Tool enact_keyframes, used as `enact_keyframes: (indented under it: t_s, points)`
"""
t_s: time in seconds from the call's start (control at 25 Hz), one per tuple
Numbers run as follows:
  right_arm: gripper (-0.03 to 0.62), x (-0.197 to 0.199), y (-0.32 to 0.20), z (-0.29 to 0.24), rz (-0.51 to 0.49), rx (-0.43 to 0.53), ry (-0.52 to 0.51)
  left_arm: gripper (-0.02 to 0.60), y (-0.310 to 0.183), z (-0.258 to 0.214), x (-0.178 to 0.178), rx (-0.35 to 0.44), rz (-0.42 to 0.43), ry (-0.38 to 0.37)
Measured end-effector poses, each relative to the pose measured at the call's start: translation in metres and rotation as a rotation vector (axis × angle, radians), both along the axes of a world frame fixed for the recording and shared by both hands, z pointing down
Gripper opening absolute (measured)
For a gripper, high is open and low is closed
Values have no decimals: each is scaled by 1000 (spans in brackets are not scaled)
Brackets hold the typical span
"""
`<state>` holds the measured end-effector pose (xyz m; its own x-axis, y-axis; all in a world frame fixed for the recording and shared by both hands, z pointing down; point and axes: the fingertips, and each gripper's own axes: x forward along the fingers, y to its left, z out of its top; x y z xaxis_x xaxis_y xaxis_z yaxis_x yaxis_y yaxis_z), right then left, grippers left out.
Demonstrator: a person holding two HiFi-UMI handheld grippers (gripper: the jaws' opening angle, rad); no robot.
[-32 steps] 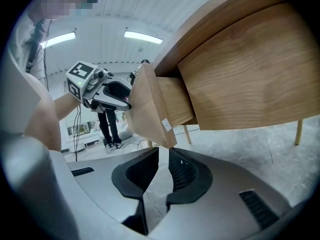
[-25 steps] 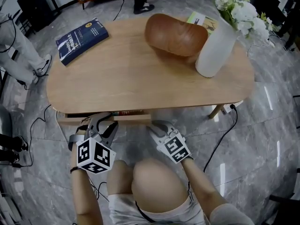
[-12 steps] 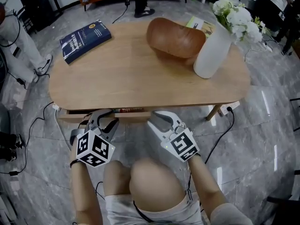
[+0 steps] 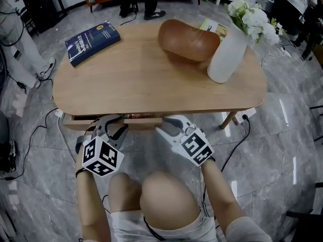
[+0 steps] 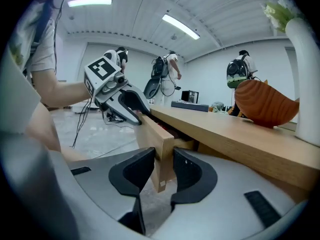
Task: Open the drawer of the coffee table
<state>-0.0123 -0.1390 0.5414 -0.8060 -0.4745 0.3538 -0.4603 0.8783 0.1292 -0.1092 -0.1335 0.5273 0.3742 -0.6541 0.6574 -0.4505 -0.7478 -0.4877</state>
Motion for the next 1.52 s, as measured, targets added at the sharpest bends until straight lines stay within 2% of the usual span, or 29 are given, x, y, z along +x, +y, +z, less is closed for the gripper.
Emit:
enact_keyframes:
  t_s: [0.32, 0.56, 1.16, 1.52]
  points:
    - [110, 2, 12, 0, -3, -38, -31, 138, 11, 0, 2, -5, 9, 6]
    - [107, 4, 19, 0, 17, -40, -28, 138, 20, 0, 4, 22, 11, 6]
    - [104, 8, 45, 5, 20, -60, -25, 124, 47, 7, 8, -15, 47, -51]
    - [103, 8, 57, 7, 23, -67, -15, 121, 59, 10, 9, -15, 52, -45]
